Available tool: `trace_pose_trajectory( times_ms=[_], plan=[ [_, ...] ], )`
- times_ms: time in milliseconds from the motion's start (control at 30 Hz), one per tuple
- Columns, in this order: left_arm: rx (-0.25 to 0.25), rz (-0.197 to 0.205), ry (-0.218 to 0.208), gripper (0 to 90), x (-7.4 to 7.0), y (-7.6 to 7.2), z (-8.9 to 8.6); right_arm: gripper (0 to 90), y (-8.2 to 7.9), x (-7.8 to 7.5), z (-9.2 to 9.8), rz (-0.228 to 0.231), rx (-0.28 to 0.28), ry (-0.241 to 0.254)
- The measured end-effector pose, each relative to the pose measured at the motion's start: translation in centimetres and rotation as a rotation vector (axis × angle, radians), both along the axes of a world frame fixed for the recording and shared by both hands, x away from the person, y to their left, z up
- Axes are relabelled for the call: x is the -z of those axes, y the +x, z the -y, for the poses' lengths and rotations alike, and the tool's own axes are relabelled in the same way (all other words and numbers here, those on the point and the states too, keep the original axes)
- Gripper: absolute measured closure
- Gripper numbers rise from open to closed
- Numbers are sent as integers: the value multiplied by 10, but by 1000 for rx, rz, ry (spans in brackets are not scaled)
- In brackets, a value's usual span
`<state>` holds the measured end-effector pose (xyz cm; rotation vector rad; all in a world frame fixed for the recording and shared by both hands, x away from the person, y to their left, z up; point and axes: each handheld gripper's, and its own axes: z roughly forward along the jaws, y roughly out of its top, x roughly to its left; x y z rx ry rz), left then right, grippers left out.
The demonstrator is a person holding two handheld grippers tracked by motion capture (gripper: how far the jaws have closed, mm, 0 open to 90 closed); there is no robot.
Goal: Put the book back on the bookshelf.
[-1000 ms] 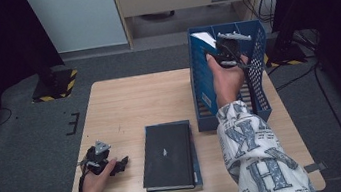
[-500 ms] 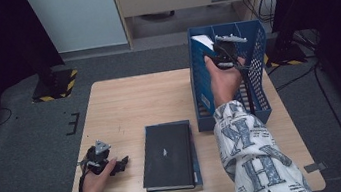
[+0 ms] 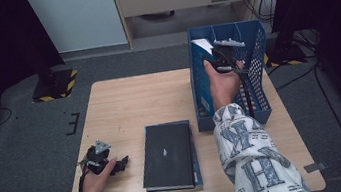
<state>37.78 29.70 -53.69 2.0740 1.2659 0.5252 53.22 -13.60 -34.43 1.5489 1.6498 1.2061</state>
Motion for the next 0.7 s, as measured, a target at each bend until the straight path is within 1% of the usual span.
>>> trace_pose_trajectory(
  times_ms=[133, 233, 333, 533, 700],
  plan=[
    [0, 0, 0, 2, 0, 0, 0, 602, -1, 1, 0, -3, -9, -5],
    [1, 1, 1, 3, 0, 0, 0, 601, -3, 1, -1, -16, -12, -15],
    [2, 2, 1, 4, 0, -1, 0, 600, -7, 1, -2, -26, -26, -33],
    [2, 3, -1, 5, 0, -2, 1, 599, -18, 1, 0, -56, -33, -53],
    [4, 2, 0, 4, 0, -2, 1, 598, -26, 3, -1, -68, -42, -68]
  ],
)
